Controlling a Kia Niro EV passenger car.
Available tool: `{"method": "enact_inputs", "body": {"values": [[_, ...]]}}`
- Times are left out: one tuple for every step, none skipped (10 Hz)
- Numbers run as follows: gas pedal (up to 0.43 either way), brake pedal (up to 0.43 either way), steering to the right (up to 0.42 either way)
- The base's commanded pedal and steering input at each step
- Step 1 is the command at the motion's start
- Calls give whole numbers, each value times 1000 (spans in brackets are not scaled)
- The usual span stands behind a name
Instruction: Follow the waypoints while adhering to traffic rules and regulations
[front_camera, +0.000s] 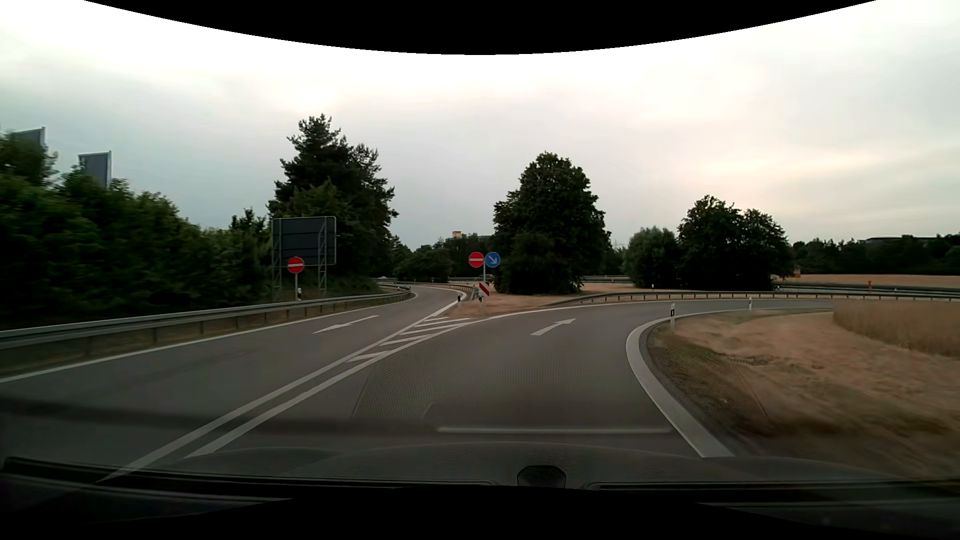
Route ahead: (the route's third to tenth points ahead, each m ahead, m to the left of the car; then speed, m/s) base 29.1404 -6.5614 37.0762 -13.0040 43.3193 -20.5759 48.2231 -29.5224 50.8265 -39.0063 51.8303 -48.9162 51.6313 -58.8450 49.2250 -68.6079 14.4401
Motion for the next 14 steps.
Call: {"method": "enact_inputs", "body": {"values": [[98,6,100],[98,6,101],[98,6,102],[79,6,101],[79,6,102],[79,6,101],[67,6,103],[67,6,104],[67,6,108],[67,6,108],[67,6,108],[67,6,108],[67,6,108],[67,6,108]]}}
